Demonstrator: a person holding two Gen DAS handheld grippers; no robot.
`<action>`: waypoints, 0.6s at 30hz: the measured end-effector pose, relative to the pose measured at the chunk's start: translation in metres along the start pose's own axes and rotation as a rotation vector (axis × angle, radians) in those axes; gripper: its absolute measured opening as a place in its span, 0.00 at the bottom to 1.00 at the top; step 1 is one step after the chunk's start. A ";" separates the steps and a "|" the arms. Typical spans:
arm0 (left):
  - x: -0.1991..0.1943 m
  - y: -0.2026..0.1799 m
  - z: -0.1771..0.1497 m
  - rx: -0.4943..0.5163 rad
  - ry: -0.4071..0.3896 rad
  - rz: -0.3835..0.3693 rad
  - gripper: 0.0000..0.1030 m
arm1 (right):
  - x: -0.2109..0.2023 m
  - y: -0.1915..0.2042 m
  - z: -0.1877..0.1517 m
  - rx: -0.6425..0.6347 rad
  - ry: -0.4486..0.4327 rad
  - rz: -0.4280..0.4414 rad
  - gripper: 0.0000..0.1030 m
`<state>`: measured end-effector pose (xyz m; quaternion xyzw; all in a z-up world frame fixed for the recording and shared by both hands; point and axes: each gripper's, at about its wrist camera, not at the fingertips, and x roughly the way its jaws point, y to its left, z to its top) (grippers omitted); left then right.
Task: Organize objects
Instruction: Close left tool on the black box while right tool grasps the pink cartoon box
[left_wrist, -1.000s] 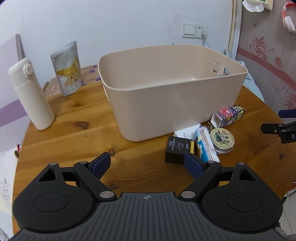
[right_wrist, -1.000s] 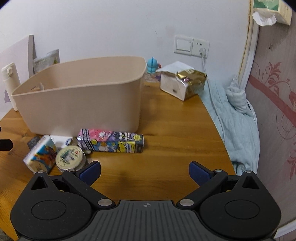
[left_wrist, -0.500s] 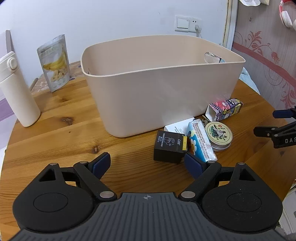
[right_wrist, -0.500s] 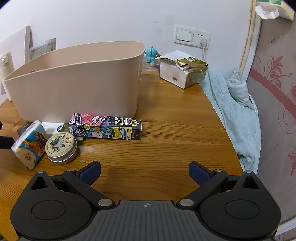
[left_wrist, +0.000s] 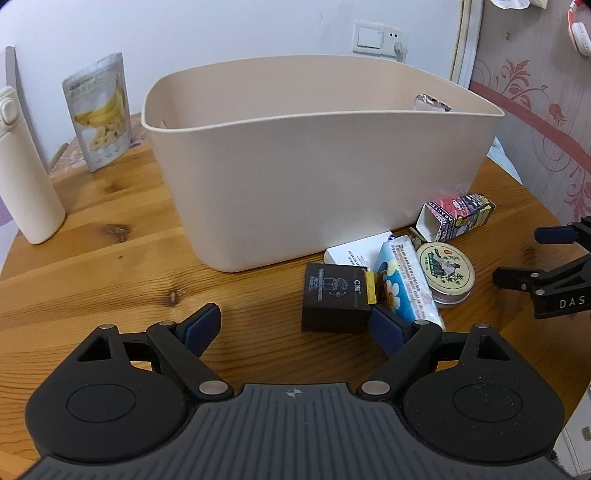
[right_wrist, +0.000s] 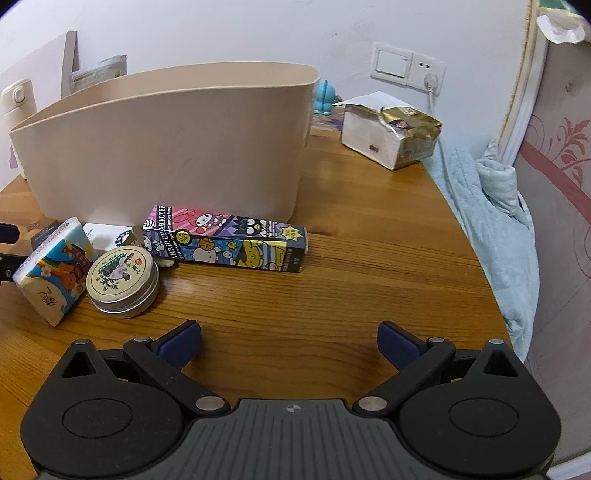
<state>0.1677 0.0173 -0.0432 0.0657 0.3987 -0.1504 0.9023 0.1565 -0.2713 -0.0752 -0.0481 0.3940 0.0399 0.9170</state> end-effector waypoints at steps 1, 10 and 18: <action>0.002 -0.001 0.000 0.002 0.001 -0.004 0.86 | 0.001 0.001 0.001 -0.004 -0.002 0.003 1.00; 0.016 -0.009 0.001 -0.004 0.022 -0.023 0.86 | 0.018 0.010 0.016 -0.019 -0.021 0.041 1.00; 0.017 -0.009 0.000 -0.006 0.020 -0.030 0.86 | 0.026 0.007 0.037 -0.124 -0.053 0.036 1.00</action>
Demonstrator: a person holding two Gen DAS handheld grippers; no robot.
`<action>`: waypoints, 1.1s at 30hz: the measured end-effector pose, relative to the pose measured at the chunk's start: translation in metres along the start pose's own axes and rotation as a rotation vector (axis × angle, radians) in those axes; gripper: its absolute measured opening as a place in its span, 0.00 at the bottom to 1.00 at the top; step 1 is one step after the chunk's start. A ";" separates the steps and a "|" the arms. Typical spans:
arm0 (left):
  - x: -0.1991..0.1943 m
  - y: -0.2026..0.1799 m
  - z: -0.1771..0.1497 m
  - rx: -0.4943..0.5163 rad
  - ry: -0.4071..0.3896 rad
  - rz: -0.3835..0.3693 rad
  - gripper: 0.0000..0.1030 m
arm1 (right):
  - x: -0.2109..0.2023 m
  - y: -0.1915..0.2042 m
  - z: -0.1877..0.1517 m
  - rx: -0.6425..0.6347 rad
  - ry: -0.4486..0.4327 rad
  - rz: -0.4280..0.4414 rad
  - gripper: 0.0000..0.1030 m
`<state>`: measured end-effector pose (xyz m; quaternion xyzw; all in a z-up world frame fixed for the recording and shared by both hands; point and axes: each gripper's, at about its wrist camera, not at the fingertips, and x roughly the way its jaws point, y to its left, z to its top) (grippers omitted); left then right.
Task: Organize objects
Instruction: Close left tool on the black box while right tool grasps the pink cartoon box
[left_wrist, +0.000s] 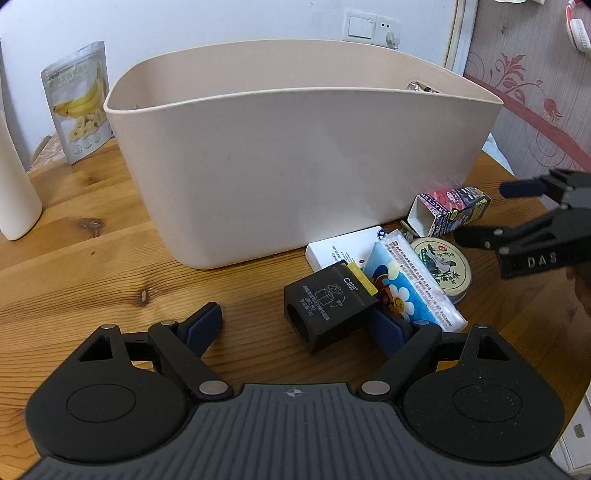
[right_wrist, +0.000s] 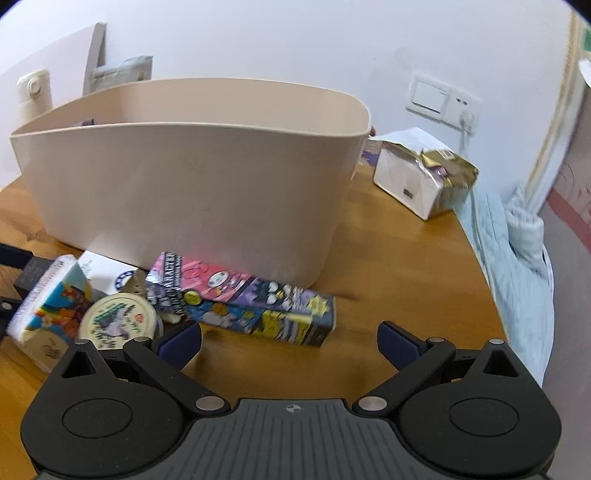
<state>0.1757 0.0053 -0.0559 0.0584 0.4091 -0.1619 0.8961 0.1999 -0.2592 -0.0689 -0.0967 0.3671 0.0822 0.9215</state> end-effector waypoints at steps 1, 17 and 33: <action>0.000 0.000 0.000 -0.001 -0.001 0.001 0.86 | 0.003 -0.003 0.002 -0.014 0.000 0.008 1.00; -0.013 -0.001 -0.002 -0.027 -0.031 0.014 0.86 | 0.008 0.005 0.013 -0.101 0.054 0.283 0.63; -0.014 -0.003 0.001 -0.078 -0.037 0.031 0.85 | -0.027 0.018 -0.011 -0.141 0.059 0.243 0.65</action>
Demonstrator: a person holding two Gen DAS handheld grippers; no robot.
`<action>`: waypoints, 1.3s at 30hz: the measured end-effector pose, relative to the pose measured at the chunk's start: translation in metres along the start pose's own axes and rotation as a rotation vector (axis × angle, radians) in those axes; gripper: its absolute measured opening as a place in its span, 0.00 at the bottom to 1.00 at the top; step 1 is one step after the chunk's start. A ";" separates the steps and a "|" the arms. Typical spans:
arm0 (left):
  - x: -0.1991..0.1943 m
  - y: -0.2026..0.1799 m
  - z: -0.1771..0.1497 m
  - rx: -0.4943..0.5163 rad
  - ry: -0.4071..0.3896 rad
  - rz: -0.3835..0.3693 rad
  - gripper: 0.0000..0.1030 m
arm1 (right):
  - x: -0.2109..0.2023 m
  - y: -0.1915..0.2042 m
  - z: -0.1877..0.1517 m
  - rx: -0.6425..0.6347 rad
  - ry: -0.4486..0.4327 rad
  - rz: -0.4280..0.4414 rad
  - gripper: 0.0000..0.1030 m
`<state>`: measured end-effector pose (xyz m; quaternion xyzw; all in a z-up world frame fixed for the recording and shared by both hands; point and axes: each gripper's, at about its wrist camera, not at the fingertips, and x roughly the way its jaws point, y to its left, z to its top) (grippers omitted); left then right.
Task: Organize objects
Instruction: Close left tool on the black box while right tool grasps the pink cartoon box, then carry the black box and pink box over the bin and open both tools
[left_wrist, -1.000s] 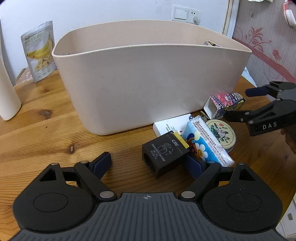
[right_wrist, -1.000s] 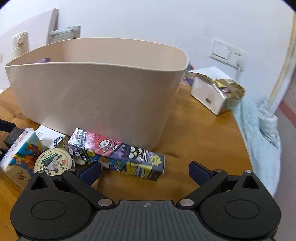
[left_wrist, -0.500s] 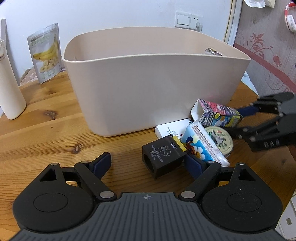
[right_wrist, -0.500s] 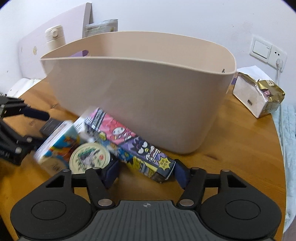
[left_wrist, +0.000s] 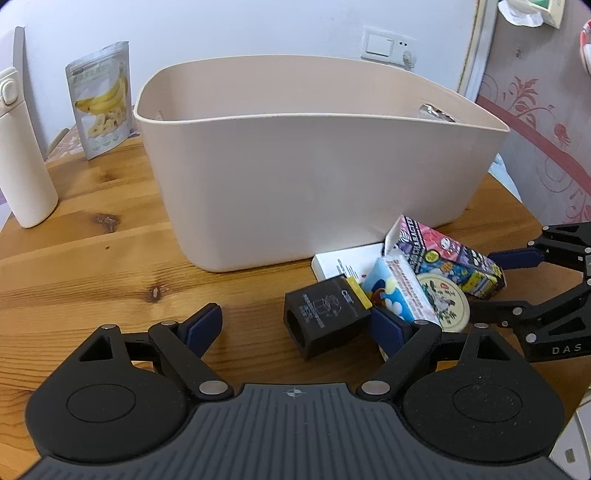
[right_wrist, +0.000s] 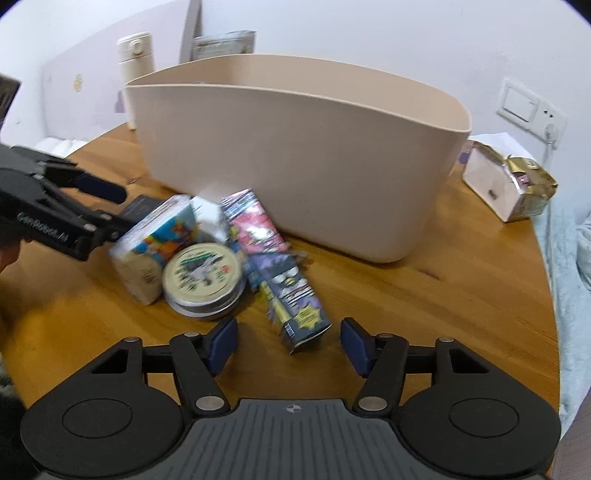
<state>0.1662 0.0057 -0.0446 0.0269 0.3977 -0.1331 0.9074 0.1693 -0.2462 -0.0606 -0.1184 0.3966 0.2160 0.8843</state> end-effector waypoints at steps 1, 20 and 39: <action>0.002 0.001 0.001 -0.008 0.000 -0.004 0.85 | 0.002 -0.001 0.002 -0.004 -0.006 -0.014 0.66; 0.011 0.019 0.002 0.004 0.006 0.001 0.46 | 0.003 0.007 -0.004 -0.050 -0.089 0.026 0.25; -0.022 0.030 0.006 0.014 -0.045 -0.004 0.46 | -0.028 0.014 -0.017 -0.012 -0.149 0.010 0.22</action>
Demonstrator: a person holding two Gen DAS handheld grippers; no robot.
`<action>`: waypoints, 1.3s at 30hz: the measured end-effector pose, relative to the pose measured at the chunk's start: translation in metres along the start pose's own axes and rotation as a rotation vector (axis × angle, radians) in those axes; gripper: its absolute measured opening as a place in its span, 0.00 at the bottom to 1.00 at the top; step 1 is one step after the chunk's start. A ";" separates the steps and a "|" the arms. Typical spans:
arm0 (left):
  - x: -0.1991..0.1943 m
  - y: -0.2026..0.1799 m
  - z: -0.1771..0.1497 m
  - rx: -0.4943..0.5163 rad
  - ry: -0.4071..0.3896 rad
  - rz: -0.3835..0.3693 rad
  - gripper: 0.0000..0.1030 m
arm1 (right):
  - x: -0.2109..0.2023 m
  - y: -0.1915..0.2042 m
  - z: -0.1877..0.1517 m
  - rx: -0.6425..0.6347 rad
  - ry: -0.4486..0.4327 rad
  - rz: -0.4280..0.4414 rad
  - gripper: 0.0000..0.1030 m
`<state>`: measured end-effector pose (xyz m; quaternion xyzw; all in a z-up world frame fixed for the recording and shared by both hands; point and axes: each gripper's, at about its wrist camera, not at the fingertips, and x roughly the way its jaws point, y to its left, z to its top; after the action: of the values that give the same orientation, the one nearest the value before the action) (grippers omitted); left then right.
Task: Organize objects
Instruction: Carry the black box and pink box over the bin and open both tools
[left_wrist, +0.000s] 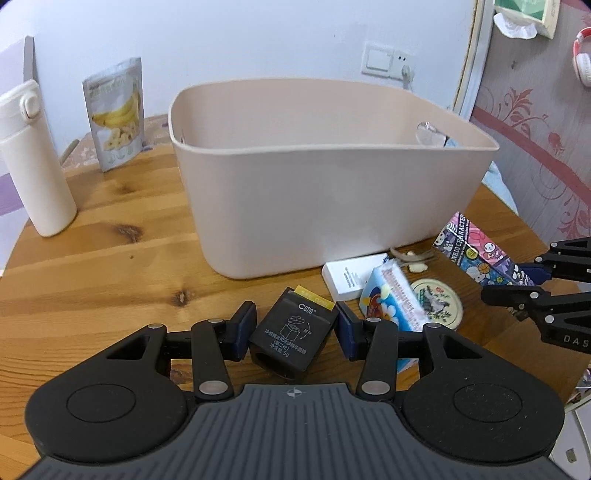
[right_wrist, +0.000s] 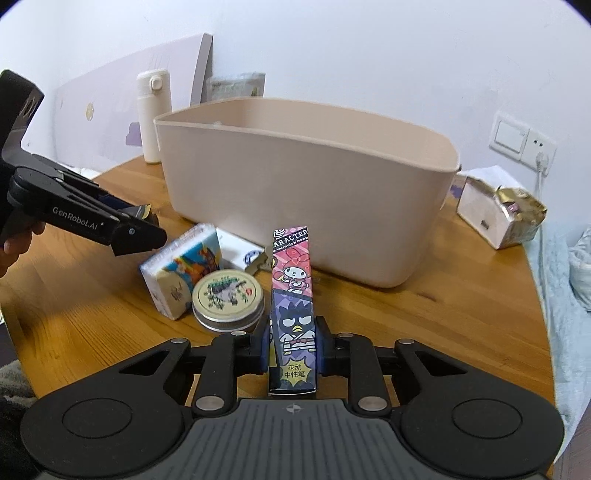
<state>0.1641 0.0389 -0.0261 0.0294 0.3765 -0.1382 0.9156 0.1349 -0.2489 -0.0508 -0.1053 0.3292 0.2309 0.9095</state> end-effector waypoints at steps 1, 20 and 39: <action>-0.004 0.000 0.001 0.004 -0.007 -0.001 0.46 | -0.003 0.000 0.001 0.000 -0.007 -0.003 0.22; -0.067 0.001 0.037 0.017 -0.157 0.017 0.46 | -0.064 -0.009 0.038 -0.002 -0.201 -0.105 0.22; -0.064 -0.007 0.108 0.027 -0.261 0.026 0.46 | -0.051 -0.017 0.096 0.013 -0.314 -0.141 0.22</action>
<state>0.1925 0.0301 0.0959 0.0285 0.2517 -0.1343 0.9580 0.1620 -0.2481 0.0560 -0.0851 0.1762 0.1780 0.9644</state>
